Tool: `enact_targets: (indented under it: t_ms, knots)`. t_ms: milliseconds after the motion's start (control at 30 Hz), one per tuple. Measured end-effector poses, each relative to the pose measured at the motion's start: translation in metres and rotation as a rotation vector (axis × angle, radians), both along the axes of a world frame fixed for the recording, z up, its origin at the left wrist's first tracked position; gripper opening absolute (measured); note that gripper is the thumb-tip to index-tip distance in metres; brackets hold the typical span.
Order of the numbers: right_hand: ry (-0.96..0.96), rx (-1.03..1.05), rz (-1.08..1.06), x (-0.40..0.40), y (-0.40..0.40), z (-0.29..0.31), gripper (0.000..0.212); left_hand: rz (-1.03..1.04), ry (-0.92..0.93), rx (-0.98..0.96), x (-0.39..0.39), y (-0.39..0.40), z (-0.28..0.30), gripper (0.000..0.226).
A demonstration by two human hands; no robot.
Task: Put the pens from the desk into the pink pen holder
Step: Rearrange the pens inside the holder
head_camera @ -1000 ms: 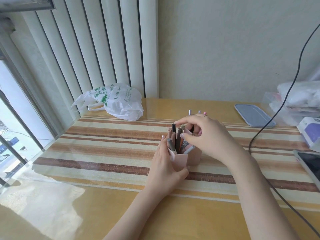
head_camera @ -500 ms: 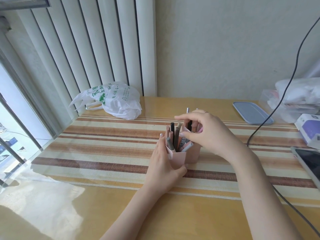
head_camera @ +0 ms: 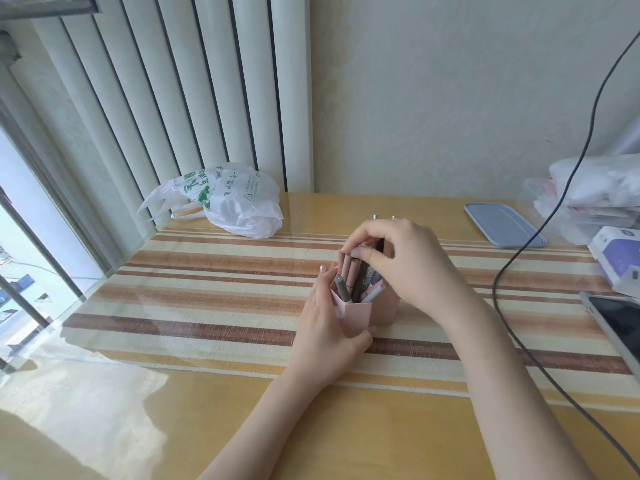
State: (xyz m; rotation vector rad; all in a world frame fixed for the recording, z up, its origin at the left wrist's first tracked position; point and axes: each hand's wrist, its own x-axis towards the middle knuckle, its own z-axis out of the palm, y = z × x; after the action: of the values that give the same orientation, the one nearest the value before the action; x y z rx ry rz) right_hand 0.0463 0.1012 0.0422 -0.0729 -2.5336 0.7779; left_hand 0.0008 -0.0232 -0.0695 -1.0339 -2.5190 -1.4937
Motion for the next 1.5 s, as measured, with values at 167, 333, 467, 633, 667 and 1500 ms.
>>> enact_targets:
  t_ms: [167, 333, 467, 633, 667, 1500]
  knots:
    - [-0.009, -0.029, -0.029, 0.005, 0.01, 0.004, 0.023, -0.019, 0.007, 0.063, -0.001, -0.002, 0.004, 0.084]
    - [-0.039, -0.077, 0.009, 0.01, 0.018, 0.011, 0.025, 0.022, 0.047, 0.148, 0.001, -0.003, 0.008, 0.083]
    - [-0.122, -0.035, -0.033, 0.013, 0.025, 0.009, 0.026, 0.08, 0.157, 0.249, 0.002, -0.003, 0.009, 0.072]
    - [-0.194, -0.048, -0.017, 0.019, 0.032, 0.012, 0.037, 0.1, 0.231, 0.29, 0.001, -0.004, 0.009, 0.058]
    - [-0.202, -0.058, -0.001, 0.02, 0.033, 0.013, 0.037, 0.099, 0.237, 0.284, 0.001, -0.005, 0.009, 0.056]
    - [-0.128, -0.055, 0.088, 0.022, 0.022, 0.021, 0.025, 0.04, 0.254, 0.358, -0.001, -0.004, 0.006, 0.036]
